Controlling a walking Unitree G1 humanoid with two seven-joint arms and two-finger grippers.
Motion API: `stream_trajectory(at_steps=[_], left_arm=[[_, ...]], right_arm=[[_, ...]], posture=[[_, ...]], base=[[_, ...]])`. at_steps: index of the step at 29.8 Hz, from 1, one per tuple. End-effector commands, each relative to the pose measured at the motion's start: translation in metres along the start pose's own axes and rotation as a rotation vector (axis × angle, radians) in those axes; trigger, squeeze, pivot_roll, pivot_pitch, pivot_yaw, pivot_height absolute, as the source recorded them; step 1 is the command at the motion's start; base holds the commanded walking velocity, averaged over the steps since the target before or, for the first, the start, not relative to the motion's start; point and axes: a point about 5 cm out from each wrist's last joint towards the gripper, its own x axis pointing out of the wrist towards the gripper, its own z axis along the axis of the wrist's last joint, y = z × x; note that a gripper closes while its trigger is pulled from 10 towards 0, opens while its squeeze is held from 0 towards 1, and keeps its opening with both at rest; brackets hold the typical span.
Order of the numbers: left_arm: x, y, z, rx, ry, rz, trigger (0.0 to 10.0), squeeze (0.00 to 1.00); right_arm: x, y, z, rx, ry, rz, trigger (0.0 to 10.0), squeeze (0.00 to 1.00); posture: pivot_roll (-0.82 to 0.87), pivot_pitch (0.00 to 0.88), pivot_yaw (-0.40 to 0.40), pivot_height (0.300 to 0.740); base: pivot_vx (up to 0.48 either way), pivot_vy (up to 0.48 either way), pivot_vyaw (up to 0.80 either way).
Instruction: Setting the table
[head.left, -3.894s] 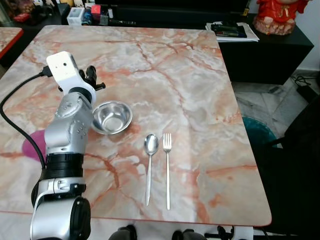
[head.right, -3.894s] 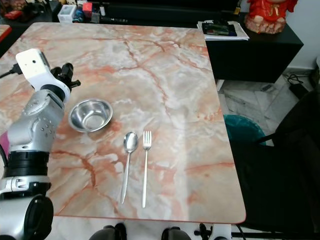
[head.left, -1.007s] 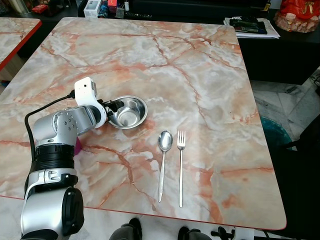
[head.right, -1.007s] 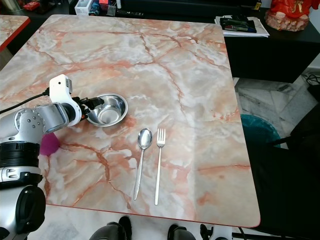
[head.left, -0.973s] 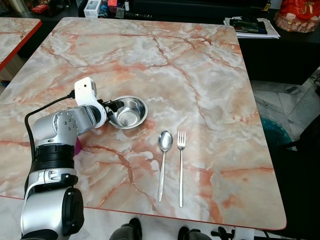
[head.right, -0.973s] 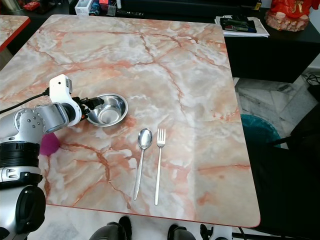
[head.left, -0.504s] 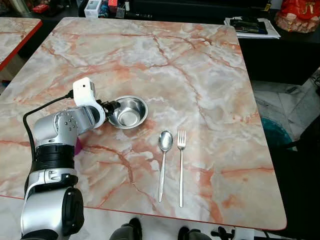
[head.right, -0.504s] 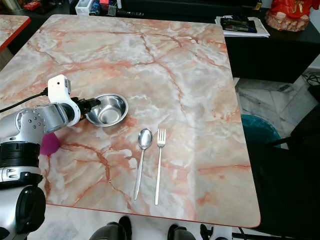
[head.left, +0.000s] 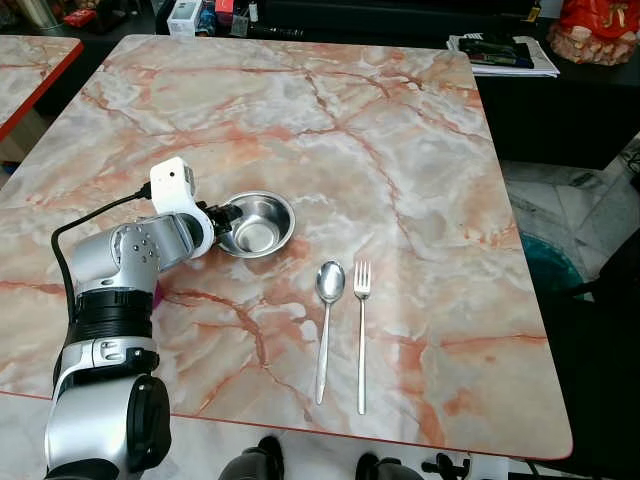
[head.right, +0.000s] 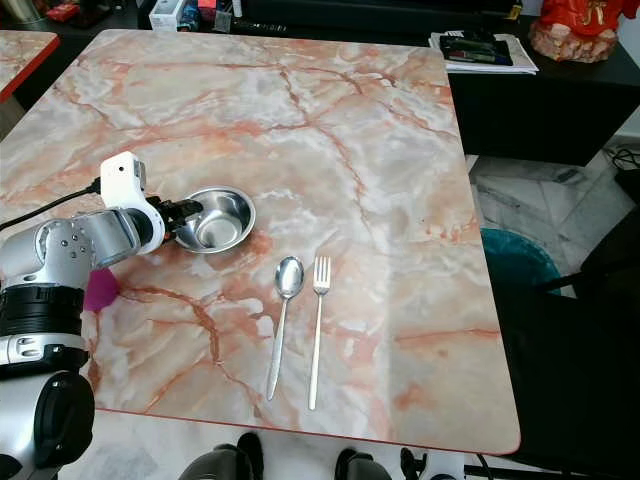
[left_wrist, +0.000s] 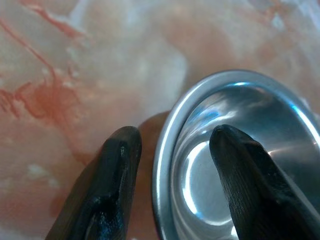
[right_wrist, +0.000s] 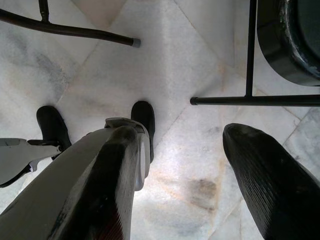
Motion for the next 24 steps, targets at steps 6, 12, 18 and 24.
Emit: stream_trajectory(at_steps=[6,12,18,24], left_arm=[[0.0018,0.0000,-0.0045,0.007,0.015,0.003,2.0,0.00],[0.0019,-0.0008,-0.0066,0.006,0.020,-0.001,0.0,0.00],[0.0016,0.0000,-0.0057,0.005,0.017,0.003,0.0,0.00],[0.0016,0.0001,-0.0057,0.001,0.014,0.007,0.0,0.00]], right_arm=[[-0.0015,-0.0001,-0.0097,0.019,0.030,-0.005,10.0,0.00],[-0.0014,0.0000,-0.0096,0.021,0.029,-0.006,10.0,0.00],[-0.0014,0.0001,-0.0095,0.020,0.029,-0.005,10.0,0.00],[-0.0014,0.0000,-0.0094,0.020,0.028,-0.005,10.0,0.00]], posture=[[-0.02,0.214,-0.009,0.740],[-0.02,0.213,-0.010,0.740],[-0.02,0.213,-0.010,0.740],[-0.02,0.212,-0.009,0.740]], base=[[0.000,0.000,0.00],[0.000,0.000,0.00],[0.000,0.000,0.00],[0.000,0.000,0.00]])
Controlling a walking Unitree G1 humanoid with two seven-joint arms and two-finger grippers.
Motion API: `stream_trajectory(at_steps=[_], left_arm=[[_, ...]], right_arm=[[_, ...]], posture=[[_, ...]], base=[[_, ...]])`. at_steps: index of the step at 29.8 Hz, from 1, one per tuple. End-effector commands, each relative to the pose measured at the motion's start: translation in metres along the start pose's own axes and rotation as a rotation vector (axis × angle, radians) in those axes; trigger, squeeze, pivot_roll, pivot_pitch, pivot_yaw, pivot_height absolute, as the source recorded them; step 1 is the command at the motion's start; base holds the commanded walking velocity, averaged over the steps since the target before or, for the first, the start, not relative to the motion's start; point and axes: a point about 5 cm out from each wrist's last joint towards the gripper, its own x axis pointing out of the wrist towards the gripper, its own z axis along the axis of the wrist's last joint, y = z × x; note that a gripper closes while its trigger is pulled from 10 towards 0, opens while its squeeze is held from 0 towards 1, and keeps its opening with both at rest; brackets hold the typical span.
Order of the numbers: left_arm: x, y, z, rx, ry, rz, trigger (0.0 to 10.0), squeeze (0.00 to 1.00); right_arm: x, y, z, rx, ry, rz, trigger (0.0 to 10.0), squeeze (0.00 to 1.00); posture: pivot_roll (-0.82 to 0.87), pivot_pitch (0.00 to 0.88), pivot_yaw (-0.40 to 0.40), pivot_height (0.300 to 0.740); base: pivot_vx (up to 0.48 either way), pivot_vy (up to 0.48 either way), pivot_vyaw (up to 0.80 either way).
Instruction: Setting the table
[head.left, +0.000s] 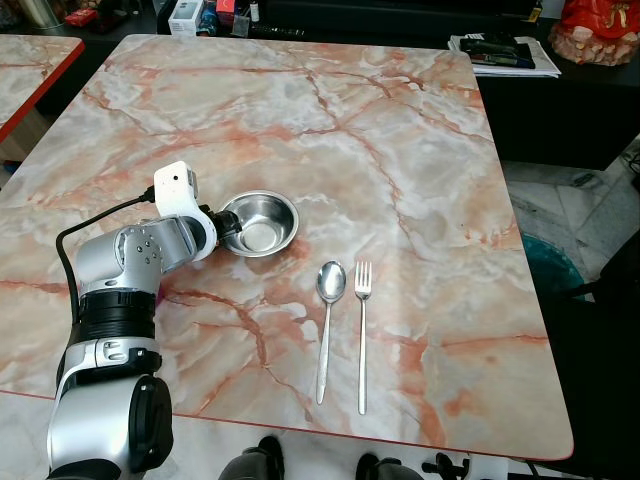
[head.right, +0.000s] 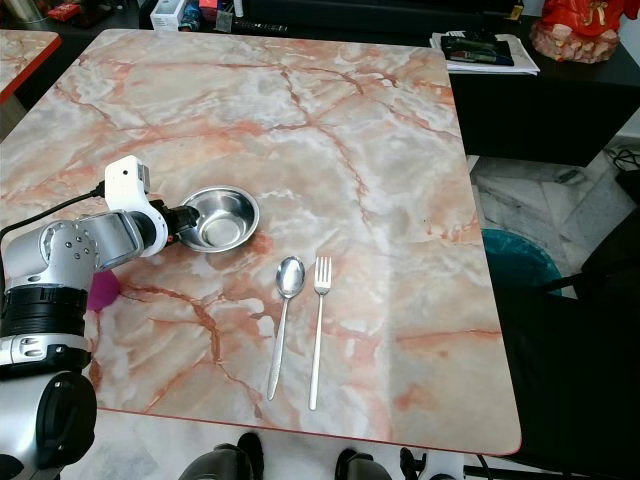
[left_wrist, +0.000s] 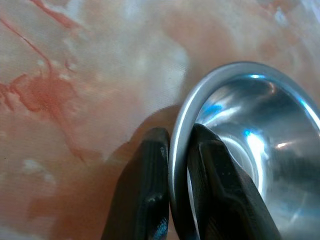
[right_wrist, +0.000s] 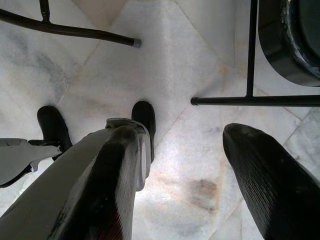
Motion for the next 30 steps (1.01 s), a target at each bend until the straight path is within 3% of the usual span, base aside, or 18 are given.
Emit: stream_trajectory(at_steps=[1,11,22,24,25,26,28,30], left_arm=[[0.000,0.001,-0.004,0.003,0.007,0.010,0.0,0.00],[0.001,0.000,-0.005,-0.010,-0.001,0.012,0.0,0.00],[-0.004,-0.008,0.006,0.000,-0.168,0.011,0.0,0.00],[-0.008,-0.017,0.013,-0.002,-0.267,-0.042,0.0,0.00],[-0.011,-0.021,0.017,-0.012,-0.319,-0.065,2.7,0.00],[-0.015,-0.025,0.023,-0.032,-0.387,-0.089,10.0,0.00],[-0.021,-0.029,0.028,-0.011,-0.467,-0.089,10.0,0.00],[-0.022,-0.030,0.029,-0.003,-0.487,-0.088,10.0,0.00]], right_arm=[[-0.002,-0.001,-0.009,0.018,0.029,-0.006,10.0,0.00],[-0.002,-0.001,-0.010,0.016,0.030,-0.006,10.0,0.00],[-0.002,-0.001,-0.010,0.013,0.031,-0.005,10.0,0.00],[-0.002,-0.001,-0.010,0.012,0.031,-0.005,10.0,0.00],[-0.002,-0.001,-0.010,0.012,0.031,-0.006,10.0,0.00],[-0.002,-0.002,-0.010,0.011,0.032,-0.007,10.0,0.00],[-0.002,-0.002,-0.010,0.008,0.034,-0.008,10.0,0.00],[-0.002,-0.002,-0.010,0.007,0.034,-0.008,10.0,0.00]], posture=[[-0.02,0.212,-0.009,0.740],[-0.02,0.211,-0.012,0.740],[-0.02,0.208,-0.013,0.740],[-0.03,0.201,-0.015,0.740],[-0.03,0.200,-0.015,0.740],[-0.03,0.197,-0.017,0.740],[-0.03,0.197,-0.019,0.740],[-0.03,0.197,-0.019,0.740]], base=[[0.000,0.000,0.00],[0.000,0.000,0.00],[0.000,0.000,0.00],[0.000,0.000,0.00],[0.000,0.000,0.00],[0.000,0.000,0.00],[0.000,0.000,0.00],[0.000,0.000,0.00]])
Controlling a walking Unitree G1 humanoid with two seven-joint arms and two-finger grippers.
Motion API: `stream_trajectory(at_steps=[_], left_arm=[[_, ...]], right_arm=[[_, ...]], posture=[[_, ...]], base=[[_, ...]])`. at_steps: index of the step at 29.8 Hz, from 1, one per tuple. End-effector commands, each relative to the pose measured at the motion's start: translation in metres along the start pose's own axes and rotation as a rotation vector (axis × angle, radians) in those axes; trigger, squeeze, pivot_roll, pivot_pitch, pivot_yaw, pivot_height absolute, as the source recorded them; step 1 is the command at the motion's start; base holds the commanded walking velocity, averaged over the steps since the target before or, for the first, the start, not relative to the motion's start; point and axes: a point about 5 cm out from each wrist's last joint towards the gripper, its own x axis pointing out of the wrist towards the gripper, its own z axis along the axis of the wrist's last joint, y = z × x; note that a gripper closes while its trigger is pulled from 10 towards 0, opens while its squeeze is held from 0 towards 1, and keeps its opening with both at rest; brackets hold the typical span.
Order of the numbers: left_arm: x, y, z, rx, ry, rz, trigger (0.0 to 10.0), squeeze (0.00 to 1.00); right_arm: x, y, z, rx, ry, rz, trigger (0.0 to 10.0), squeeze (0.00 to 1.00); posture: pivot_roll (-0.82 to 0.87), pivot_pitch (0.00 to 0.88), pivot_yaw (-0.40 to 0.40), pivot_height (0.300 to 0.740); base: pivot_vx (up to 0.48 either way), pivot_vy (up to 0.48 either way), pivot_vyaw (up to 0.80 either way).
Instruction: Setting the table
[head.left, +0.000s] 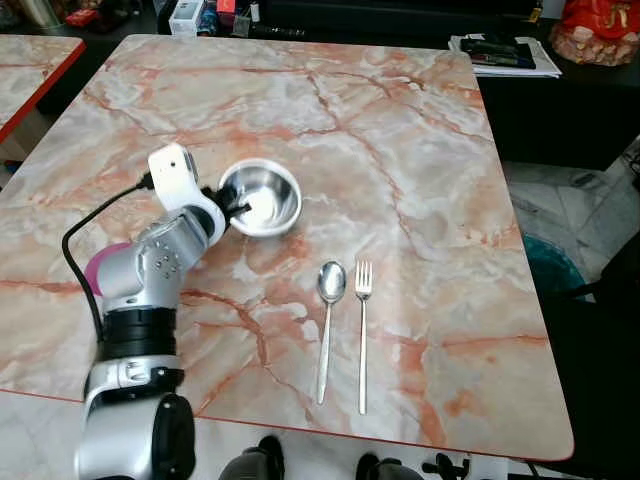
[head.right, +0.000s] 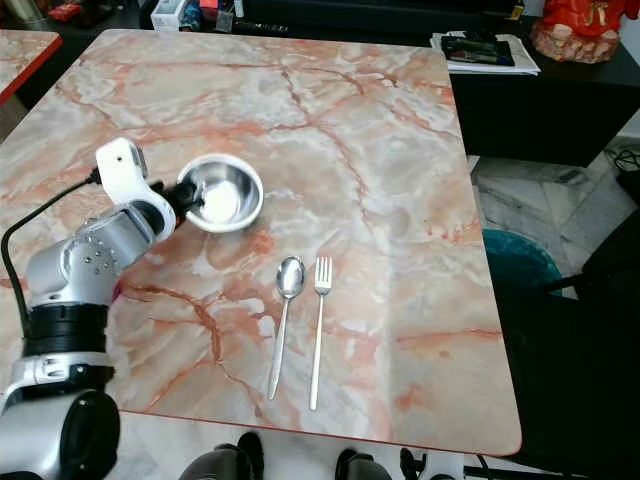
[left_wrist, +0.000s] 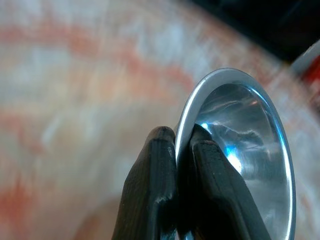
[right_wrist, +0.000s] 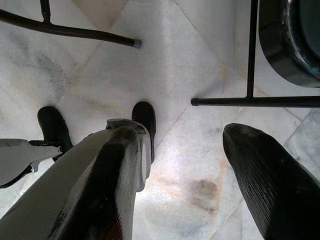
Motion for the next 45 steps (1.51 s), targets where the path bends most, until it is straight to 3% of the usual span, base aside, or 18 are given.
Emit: stream_trajectory(at_steps=[1,5,10,14,20,30,45], left_arm=[[-0.003,-0.001,0.005,0.012,-0.044,-0.005,10.0,0.00],[-0.013,-0.015,0.016,0.130,-0.219,-0.044,10.0,0.00],[-0.018,-0.019,0.025,0.238,-0.354,-0.020,10.0,0.00],[-0.021,-0.018,0.037,0.242,-0.440,0.007,10.0,0.00],[-0.020,-0.018,0.041,0.285,-0.475,0.025,10.0,0.00],[-0.019,-0.018,0.041,0.276,-0.485,0.033,10.0,0.00],[-0.022,-0.017,0.058,0.270,-0.557,0.053,10.0,0.00]], right_arm=[[-0.002,-0.002,-0.010,0.008,0.034,-0.009,10.0,0.00],[-0.002,-0.004,-0.011,0.002,0.039,-0.012,10.0,0.00],[-0.002,-0.004,-0.012,-0.001,0.042,-0.014,10.0,0.00],[-0.003,-0.004,-0.013,-0.003,0.043,-0.014,10.0,0.00],[-0.003,-0.004,-0.013,-0.011,0.049,-0.015,10.0,0.00],[-0.002,-0.004,-0.012,-0.009,0.047,-0.014,10.0,0.00],[-0.002,-0.003,-0.010,-0.005,0.042,-0.014,10.0,0.00]], posture=[[-0.03,0.197,-0.019,0.740],[-0.03,0.193,-0.023,0.740],[-0.03,0.189,-0.022,0.740],[-0.03,0.186,-0.022,0.740],[-0.03,0.190,-0.023,0.740],[-0.02,0.205,-0.027,0.740],[-0.02,0.213,-0.026,0.740]], base=[[0.000,0.000,0.00],[0.000,0.000,0.00],[0.000,0.000,0.00],[0.000,0.000,0.00],[0.000,-0.016,0.00],[0.000,0.076,0.00],[0.000,0.439,0.00]])
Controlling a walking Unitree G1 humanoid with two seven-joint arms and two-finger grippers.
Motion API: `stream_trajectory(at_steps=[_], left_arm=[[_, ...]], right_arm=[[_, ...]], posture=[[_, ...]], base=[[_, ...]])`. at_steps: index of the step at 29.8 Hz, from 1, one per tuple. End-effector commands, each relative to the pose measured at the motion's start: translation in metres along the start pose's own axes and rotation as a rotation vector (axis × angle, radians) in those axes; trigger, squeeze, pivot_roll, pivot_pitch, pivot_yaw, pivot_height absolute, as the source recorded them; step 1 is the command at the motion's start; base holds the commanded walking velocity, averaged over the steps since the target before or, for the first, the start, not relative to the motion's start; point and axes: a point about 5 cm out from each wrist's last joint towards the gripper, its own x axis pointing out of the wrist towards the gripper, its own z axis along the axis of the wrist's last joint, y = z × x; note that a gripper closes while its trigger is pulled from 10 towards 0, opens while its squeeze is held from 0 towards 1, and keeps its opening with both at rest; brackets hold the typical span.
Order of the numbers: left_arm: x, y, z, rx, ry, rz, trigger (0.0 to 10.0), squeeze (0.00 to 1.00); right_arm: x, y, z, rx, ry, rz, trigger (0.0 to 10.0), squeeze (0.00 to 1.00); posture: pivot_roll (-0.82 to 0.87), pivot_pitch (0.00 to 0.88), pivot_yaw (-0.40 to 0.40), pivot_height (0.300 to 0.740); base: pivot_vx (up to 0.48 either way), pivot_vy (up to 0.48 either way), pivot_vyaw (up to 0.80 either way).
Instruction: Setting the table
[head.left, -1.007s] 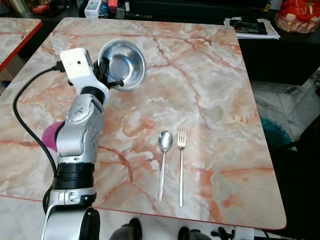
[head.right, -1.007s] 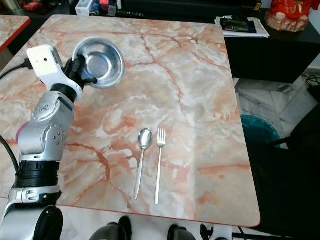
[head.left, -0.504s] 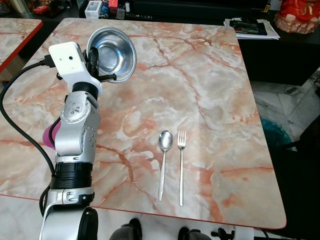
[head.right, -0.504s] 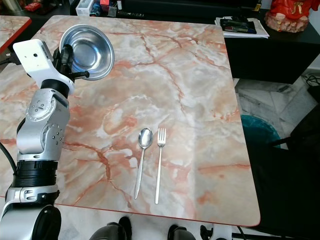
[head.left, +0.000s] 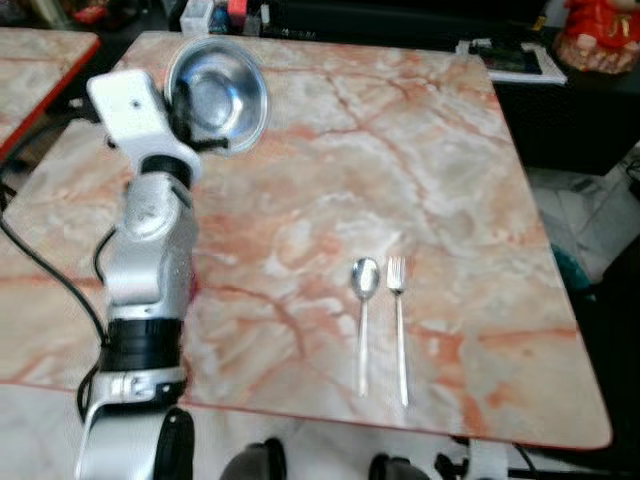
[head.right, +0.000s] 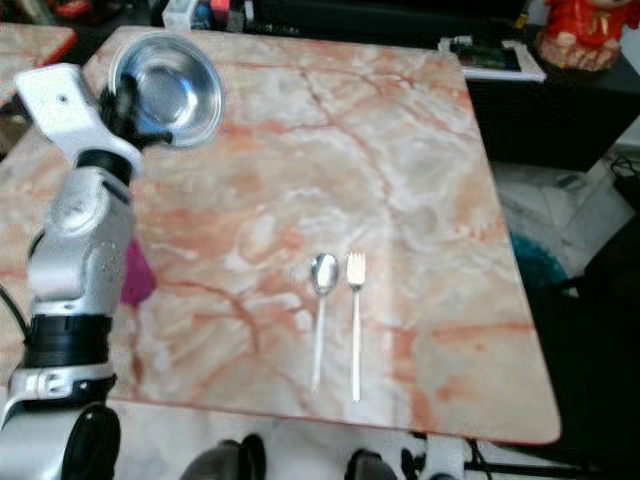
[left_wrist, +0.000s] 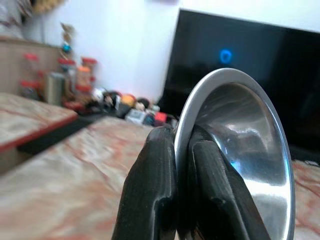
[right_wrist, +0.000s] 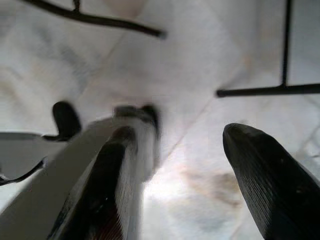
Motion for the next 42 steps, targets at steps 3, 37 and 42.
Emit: stream_trajectory(at_steps=[3,37,42], left_arm=[[0.003,-0.007,0.013,-0.004,-0.057,-0.023,10.0,0.00],[0.003,0.026,0.021,0.086,-0.087,0.056,10.0,0.00],[0.002,0.032,0.018,0.096,-0.077,0.068,10.0,0.00]], right_arm=[[-0.003,-0.007,-0.011,0.003,0.034,-0.021,10.0,0.00],[-0.003,-0.007,-0.011,0.006,0.025,-0.020,10.0,0.00],[-0.003,-0.007,-0.011,0.010,0.021,-0.020,10.0,0.00]], posture=[[-0.02,0.213,-0.025,0.740],[-0.01,0.211,-0.027,0.740],[-0.01,0.210,-0.025,0.740]], base=[[0.000,0.480,0.00],[0.000,0.480,0.00],[0.000,0.480,0.00]])
